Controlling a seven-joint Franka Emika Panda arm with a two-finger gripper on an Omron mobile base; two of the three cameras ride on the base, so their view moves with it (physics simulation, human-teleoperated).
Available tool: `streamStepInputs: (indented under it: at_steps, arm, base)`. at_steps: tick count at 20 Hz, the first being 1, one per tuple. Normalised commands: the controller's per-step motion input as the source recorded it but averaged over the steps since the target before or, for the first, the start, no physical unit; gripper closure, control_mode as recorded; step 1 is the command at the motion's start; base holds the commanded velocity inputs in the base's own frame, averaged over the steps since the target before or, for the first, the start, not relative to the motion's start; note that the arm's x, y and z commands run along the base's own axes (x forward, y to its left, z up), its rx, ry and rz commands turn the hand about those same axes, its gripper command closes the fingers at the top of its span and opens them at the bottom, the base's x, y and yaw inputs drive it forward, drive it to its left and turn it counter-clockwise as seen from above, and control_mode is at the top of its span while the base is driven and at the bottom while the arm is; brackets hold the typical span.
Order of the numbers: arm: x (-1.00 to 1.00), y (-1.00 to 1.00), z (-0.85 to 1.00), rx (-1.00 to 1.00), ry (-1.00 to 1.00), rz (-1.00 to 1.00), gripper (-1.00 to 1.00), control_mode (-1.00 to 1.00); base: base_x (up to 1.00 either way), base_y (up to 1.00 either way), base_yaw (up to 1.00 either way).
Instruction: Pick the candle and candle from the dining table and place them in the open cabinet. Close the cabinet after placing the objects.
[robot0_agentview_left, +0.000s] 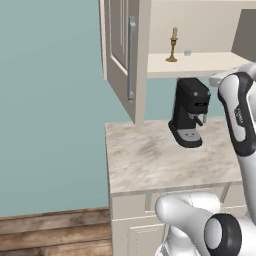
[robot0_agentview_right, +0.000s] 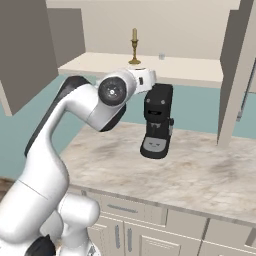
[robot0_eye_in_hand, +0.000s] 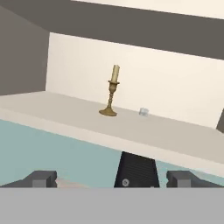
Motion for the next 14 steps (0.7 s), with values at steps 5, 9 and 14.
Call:
streamStepInputs:
  at_steps: [5, 9, 14]
  arm:
    - [-0.65, 0.02, -0.1, 0.0, 0.17, -0.06, -1.0, -1.0]
    - [-0.63, 0.01, -0.2, 0.0, 0.08, -0.04, -1.0, -1.0]
    - [-0.5, 0.07, -0.31, 0.0, 0.0, -0.01, -1.0, -1.0]
  base:
    - [0.0, 0.0, 0.0]
    - [0.0, 0.0, 0.0]
    - [0.0, 0.0, 0.0]
